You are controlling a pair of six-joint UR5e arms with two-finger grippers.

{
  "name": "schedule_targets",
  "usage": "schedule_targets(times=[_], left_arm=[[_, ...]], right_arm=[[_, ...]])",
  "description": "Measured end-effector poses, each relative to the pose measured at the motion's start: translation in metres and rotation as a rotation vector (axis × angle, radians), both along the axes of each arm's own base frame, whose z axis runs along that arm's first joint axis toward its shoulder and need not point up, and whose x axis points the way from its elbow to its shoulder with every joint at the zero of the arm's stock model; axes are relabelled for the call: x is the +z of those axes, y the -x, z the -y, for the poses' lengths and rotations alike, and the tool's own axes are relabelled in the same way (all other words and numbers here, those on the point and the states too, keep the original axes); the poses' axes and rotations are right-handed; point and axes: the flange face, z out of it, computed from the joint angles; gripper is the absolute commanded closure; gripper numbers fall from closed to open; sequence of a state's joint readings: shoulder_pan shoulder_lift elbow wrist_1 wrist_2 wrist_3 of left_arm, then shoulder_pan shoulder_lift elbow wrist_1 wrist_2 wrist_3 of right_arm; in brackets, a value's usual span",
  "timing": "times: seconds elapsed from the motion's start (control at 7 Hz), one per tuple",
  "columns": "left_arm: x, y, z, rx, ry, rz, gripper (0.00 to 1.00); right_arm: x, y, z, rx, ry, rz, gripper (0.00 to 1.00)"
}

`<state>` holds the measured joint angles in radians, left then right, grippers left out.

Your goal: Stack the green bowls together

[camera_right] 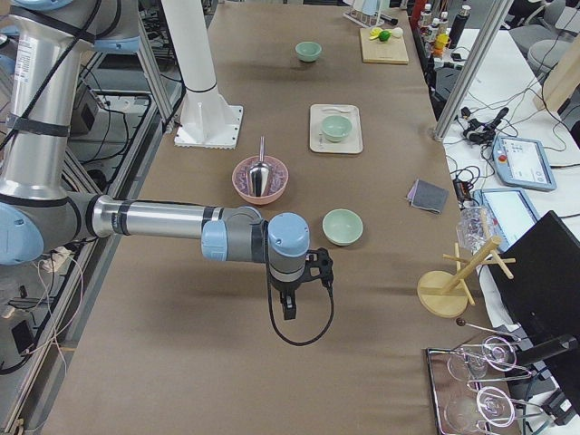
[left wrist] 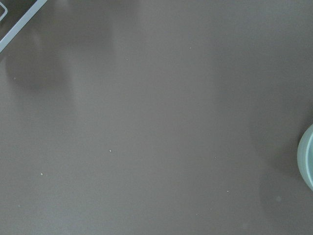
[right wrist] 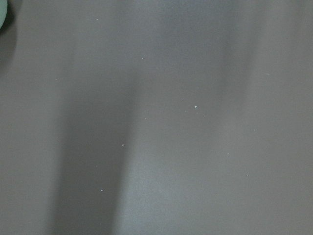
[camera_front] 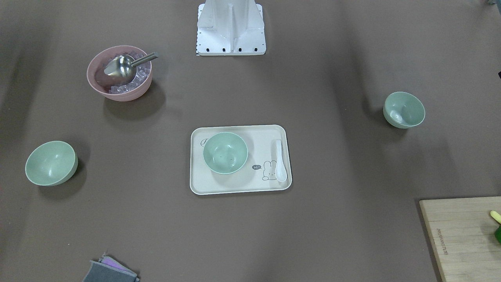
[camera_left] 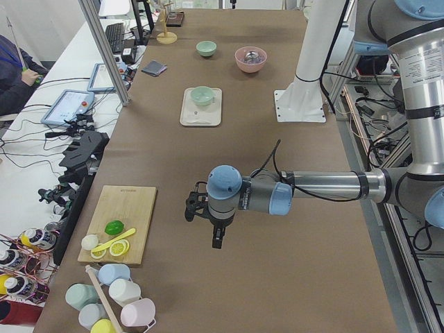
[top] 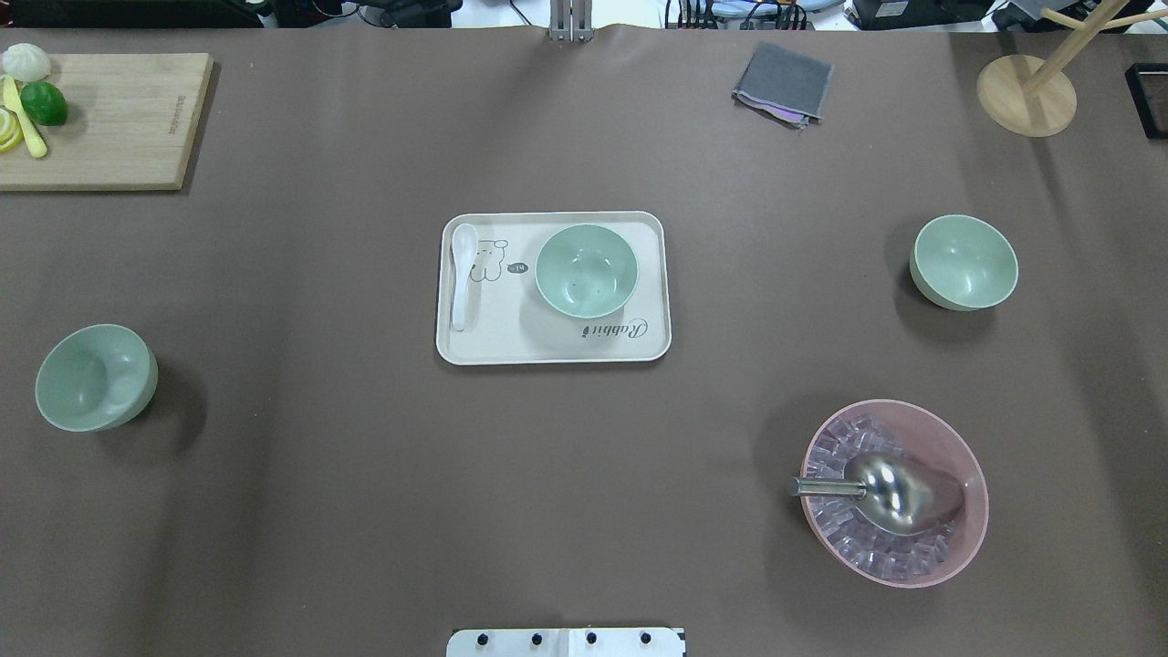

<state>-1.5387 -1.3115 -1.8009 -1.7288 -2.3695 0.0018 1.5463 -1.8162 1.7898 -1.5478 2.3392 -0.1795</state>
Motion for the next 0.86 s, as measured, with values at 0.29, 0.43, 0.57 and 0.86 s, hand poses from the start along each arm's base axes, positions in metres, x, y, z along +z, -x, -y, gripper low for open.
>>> schedule_targets(times=[0.29, 0.43, 0.57, 0.86], left_arm=[[0.0, 0.0, 0.0, 0.002, -0.003, 0.0, 0.0], [0.0, -0.001, 0.002, 0.003, -0.006, 0.0, 0.0], [-0.002, -0.001, 0.003, 0.003, -0.01, -0.001, 0.0], [-0.013, -0.001, 0.013, -0.002, -0.037, 0.0, 0.0]], right_arm=[[0.0, 0.0, 0.0, 0.0, 0.0, 0.001, 0.0], [0.001, 0.0, 0.0, 0.0, 0.001, 0.0, 0.0], [0.0, 0.0, -0.001, -0.001, -0.002, 0.001, 0.0], [-0.007, 0.0, 0.001, 0.002, -0.103, 0.007, 0.0]])
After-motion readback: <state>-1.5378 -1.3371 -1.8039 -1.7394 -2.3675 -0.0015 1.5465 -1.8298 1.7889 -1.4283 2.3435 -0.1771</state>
